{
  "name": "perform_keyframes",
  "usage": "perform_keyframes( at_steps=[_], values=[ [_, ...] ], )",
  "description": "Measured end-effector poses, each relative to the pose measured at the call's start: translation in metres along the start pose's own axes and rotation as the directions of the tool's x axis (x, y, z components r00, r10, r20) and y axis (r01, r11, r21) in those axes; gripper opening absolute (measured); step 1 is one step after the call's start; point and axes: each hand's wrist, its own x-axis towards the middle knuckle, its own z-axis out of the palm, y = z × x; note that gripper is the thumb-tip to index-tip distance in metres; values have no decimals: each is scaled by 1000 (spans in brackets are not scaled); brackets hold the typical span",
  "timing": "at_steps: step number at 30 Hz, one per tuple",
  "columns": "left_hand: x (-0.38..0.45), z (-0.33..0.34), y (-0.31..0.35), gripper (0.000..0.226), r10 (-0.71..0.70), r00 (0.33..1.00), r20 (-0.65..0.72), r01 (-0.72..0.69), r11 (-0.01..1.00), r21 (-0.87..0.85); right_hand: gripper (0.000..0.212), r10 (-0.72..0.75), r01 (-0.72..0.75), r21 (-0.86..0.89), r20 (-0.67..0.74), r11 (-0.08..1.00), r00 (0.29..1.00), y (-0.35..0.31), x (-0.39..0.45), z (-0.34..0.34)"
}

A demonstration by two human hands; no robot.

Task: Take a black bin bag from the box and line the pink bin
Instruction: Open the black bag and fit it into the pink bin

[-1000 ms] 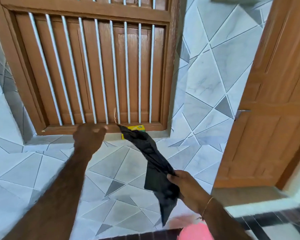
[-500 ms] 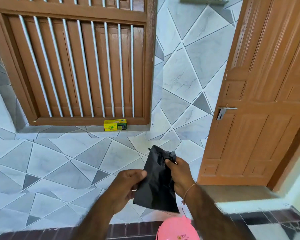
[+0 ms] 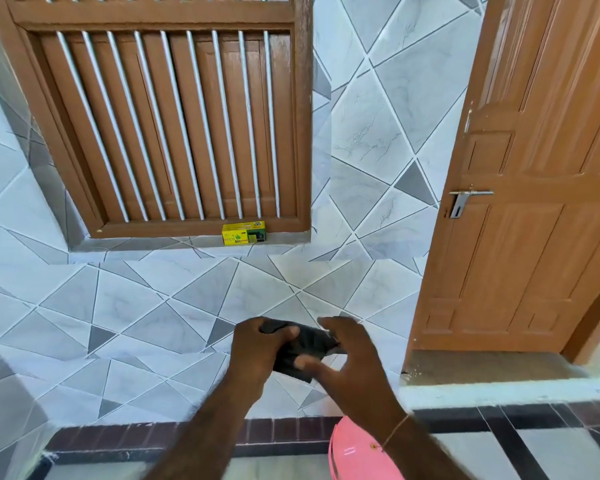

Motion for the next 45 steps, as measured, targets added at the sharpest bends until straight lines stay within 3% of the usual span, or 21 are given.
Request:
perform_keyframes(
  at_steps=[1,2,3,5,6,8,11,14,17,19,22,25,28,30,33,34,36,40,43,45],
  values=[
    [-2,0,4,5,26,1000,13,-26,1000,4,69,-115,139,-149,164,979,980,-8,-8,8],
    [-3,0,7,4,33,999,29,-33,999,-4,69,-218,277,-282,225,918,950,-8,-11,17],
    [-5,-1,8,4,25,998,50,-24,999,-27,59,-306,358,-355,195,864,932,-5,-11,27],
    [-4,-5,9,12,10,996,90,-3,997,-72,28,-364,344,-310,-7,887,932,-11,-6,38],
    [-3,-9,9,19,-7,996,91,17,995,-102,19,-304,275,-240,-92,931,948,-13,-3,42],
    [-1,-18,7,27,-69,994,86,87,970,-225,15,-41,31,-67,-147,997,988,-16,4,43],
    [-4,-33,-1,22,-64,990,128,112,904,-412,16,355,-319,206,-171,925,919,-25,13,42],
    [-23,-33,-15,18,157,983,100,-134,969,-206,16,510,-422,349,-216,837,832,-32,10,41],
    [-42,-25,-22,49,235,959,157,-210,964,-161,26,552,-443,420,-182,792,814,-34,0,46],
    [-47,-20,-25,60,228,955,189,-189,960,-205,29,548,-440,460,-127,771,827,-36,-8,47],
    [-45,-18,-23,58,244,958,150,-215,959,-185,15,428,-364,525,1,769,904,-48,-15,38],
    [-41,-13,-15,56,230,967,105,-206,958,-199,17,371,-358,345,29,868,928,-47,-13,22],
    [-35,-1,-9,62,226,971,72,-212,964,-163,18,381,-377,284,45,882,924,-34,-4,2],
    [-29,6,-6,70,236,961,145,-219,968,-123,16,339,-371,301,155,878,928,-31,1,-13],
    [-19,10,-1,74,174,898,403,-93,973,-213,15,242,-371,347,362,861,900,-28,10,-33],
    [-16,10,1,67,159,890,426,-58,969,-240,15,225,-365,339,386,867,895,-27,14,-41],
    [-12,9,6,50,134,930,343,-46,966,-254,20,211,-343,294,400,892,892,-21,23,-54],
    [-13,13,15,21,97,970,221,-75,992,-104,32,278,-330,180,262,927,924,-7,39,-63],
    [-19,22,22,13,113,988,103,-116,993,24,16,296,-288,78,-130,954,946,4,43,-54],
    [-22,26,25,16,145,989,2,-145,982,119,26,115,-170,-101,-406,980,906,2,32,-46]
  ],
)
